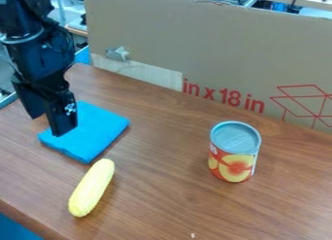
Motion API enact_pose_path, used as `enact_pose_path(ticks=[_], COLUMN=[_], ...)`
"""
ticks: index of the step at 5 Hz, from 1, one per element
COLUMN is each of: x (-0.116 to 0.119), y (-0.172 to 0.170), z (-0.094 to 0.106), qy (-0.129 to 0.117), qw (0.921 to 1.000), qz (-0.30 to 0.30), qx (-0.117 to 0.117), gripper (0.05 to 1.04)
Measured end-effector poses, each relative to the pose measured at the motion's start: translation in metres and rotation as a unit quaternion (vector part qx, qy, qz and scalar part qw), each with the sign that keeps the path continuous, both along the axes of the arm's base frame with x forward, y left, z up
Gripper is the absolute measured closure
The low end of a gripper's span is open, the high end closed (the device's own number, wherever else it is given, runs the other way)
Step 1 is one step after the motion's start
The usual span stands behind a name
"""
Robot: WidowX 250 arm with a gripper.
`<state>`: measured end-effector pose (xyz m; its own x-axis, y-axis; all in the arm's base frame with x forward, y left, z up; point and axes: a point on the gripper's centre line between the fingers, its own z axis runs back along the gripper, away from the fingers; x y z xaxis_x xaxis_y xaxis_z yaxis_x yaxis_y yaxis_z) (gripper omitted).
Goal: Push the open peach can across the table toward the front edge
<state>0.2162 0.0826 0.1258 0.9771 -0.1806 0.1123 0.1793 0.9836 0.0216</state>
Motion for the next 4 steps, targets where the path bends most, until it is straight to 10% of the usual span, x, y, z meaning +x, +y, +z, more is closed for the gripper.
enact_pose_path(ticks=[4], x=[0.087], y=[-0.092], z=[-0.005], qy=[-0.059], qw=[0.9943], qz=[-0.088], qx=[0.002], gripper=[0.083])
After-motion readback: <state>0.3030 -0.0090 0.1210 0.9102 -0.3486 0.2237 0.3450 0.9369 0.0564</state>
